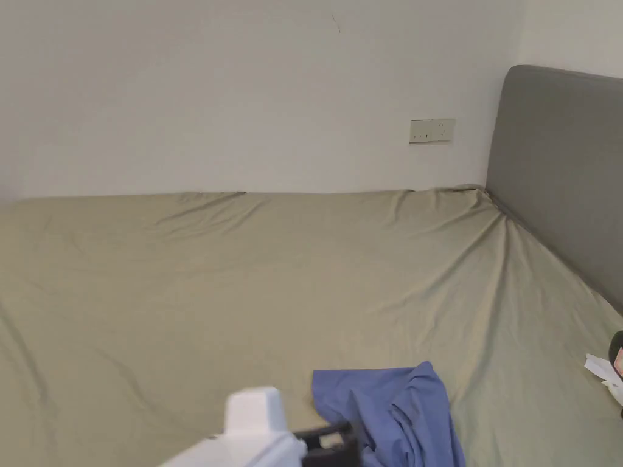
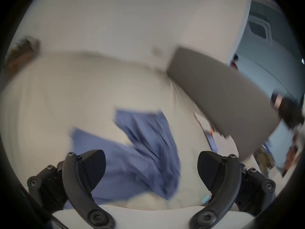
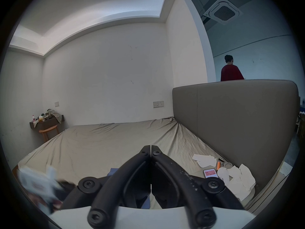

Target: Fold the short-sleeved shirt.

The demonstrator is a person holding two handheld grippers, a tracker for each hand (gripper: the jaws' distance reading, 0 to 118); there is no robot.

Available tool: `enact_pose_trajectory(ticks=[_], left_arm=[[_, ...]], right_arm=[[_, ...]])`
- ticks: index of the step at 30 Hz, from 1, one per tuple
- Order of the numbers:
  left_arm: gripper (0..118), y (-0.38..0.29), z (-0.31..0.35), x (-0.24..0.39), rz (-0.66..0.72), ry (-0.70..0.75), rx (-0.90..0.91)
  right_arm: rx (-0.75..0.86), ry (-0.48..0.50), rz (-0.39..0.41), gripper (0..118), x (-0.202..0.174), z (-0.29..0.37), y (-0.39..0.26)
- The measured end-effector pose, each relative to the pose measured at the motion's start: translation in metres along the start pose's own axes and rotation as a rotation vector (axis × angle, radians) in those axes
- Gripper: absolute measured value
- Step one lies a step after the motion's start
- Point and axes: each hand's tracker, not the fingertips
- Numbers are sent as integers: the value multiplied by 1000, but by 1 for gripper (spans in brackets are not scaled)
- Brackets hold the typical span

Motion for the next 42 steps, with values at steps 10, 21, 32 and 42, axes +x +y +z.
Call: enact_pose_trajectory(ticks=[10,21,32,42], left_arm=[[118,58,192,-74,-8,376,484],[0,44,213,-72,-76,412,464],[0,-68,34,-117,-32,223,-329],[106,-145,-58,-111,-127,214,-566]], right_arm=[[10,53,-1,0,-22,-4,0],[22,65,4,0,-33,1,1],[-17,54,33,0,-36,-7,-8],[-104,38,75,0,-34,-26,-30]])
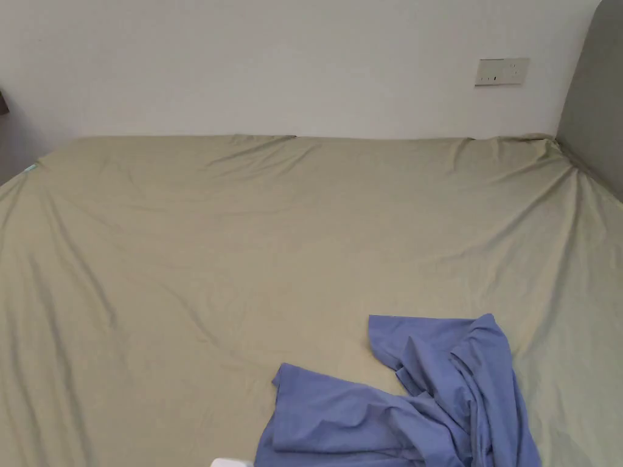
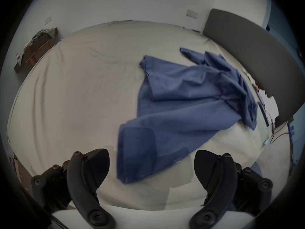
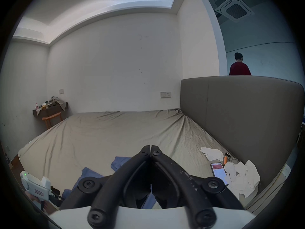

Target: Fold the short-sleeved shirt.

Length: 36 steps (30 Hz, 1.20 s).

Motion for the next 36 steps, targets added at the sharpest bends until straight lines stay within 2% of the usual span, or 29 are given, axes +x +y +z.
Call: enact_pose_trajectory(ticks=[2,3,5,6,7,8,9,10,12,15,17,20,23,28,30,31,32,33,34,35,36], left_arm=[[101,-3,-6,-3,-9,41,-6],[86,-2,-11,-1,-7,52,-9],[80,-4,-7,-4,25,46,4],[63,-2,-4,-4,23,41,4],[41,0,-1,-4,18,16,14],[10,1,5,0,13,22,24],[3,1,16,-1,-12,-13,80],[3,2,21,5,-16,29,106],[3,5,26,7,-14,-7,103],[2,7,47,1,99,-65,242],[2,11,69,-7,188,-137,327],[2,14,94,-16,264,-142,401],[2,20,102,-19,240,-107,410],[2,26,97,-12,199,-91,400],[2,29,90,-11,188,-85,390],[2,28,89,-14,197,-95,388],[2,29,86,-16,210,-104,387],[2,30,84,-17,218,-104,380],[2,28,85,-18,221,-99,381],[2,26,86,-20,220,-101,381],[2,25,85,-20,216,-98,381]], right_arm=[[-16,-5,-3,0,2,-3,-5],[-22,-6,-6,0,3,-4,-6],[-34,-10,-6,0,6,-7,-10],[-42,-16,0,0,7,-9,-13],[-53,-20,3,0,9,-14,-16],[-70,-24,0,0,11,-19,-20],[-87,-22,-6,0,13,-25,-24],[-106,-20,-6,0,13,-32,-28],[-143,-21,-3,0,15,-50,-37],[-226,15,-14,0,22,-94,-49],[-283,48,-68,0,31,-135,-50],[-312,77,-38,0,35,-198,-43],[-371,115,-35,0,33,-266,-38],[-521,150,36,0,14,-361,-35],[-559,155,-3,1,15,-388,-41],[-596,182,-39,10,19,-403,-44],[-653,173,-90,45,25,-415,-45],[-687,151,-134,111,28,-424,-48],[-727,173,-175,117,32,-431,-52],[-654,204,-229,108,49,-432,-50],[-647,216,-249,104,56,-436,-53]])
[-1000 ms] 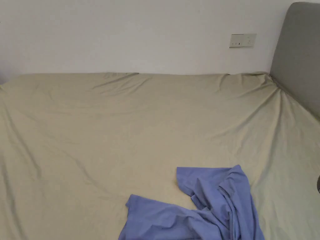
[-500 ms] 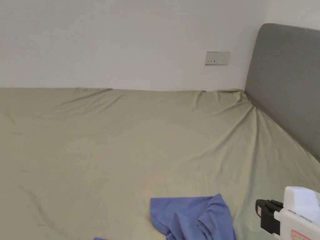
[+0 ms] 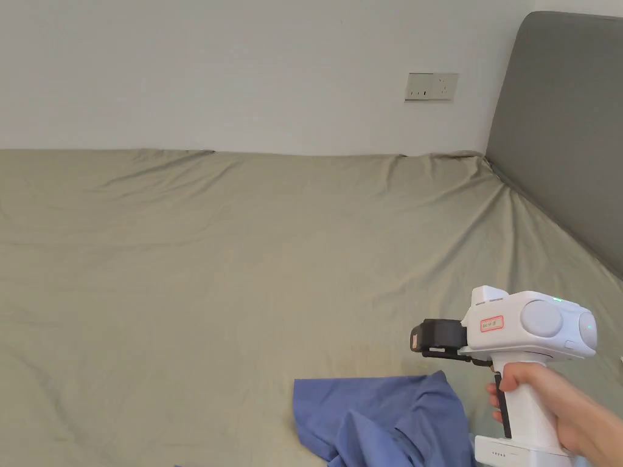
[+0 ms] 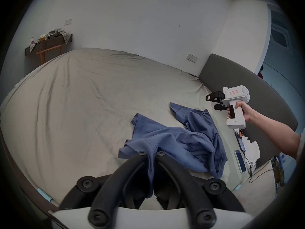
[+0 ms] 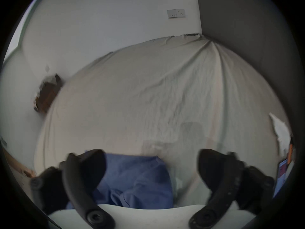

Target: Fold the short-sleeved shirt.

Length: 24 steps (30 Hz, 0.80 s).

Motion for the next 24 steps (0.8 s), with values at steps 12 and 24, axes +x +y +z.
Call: enact_pose_trajectory(ticks=[12,24], left_arm=[[2,-2,-6,-2,12,16,-28],[2,24,38,-16,133,114,167]], right_arm=[[-287,-32,25,3,-10,-36,-35],[333,-51,81,3,-51,186,-106]])
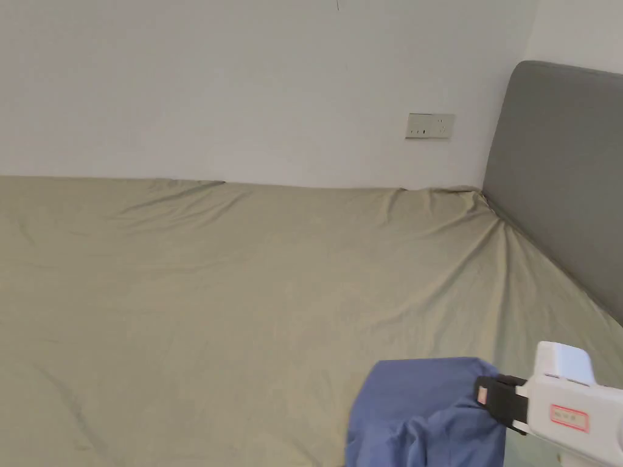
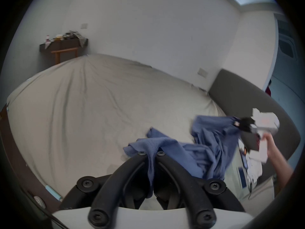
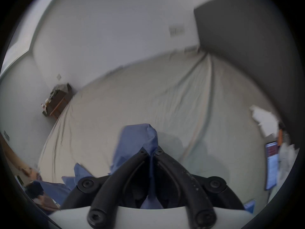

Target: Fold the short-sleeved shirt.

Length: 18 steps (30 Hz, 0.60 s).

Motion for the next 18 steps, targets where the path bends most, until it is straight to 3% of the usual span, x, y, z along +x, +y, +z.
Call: enact_pose_trajectory(ticks=[2,6,7,9,11,13,18], left_arm=[[2,19,14,-12,9,56,73],[2,56,49,-20,-23,119,235],[2,66,59,-20,-22,115,279],[2,83,75,-20,8,139,343],[2,98,91,-27,131,67,406],[2,107,100,-30,167,55,449],[2,122,104,-18,57,77,473]], right_arm=[[126,-15,-49,3,-2,61,-8],[272,-90,41,3,-19,145,-20],[303,-112,27,3,-21,164,-21],[330,-74,-75,3,-20,191,-22],[343,-10,-199,3,-15,211,-21],[356,16,-261,3,-11,225,-24],[351,-1,-176,3,-14,230,-21]])
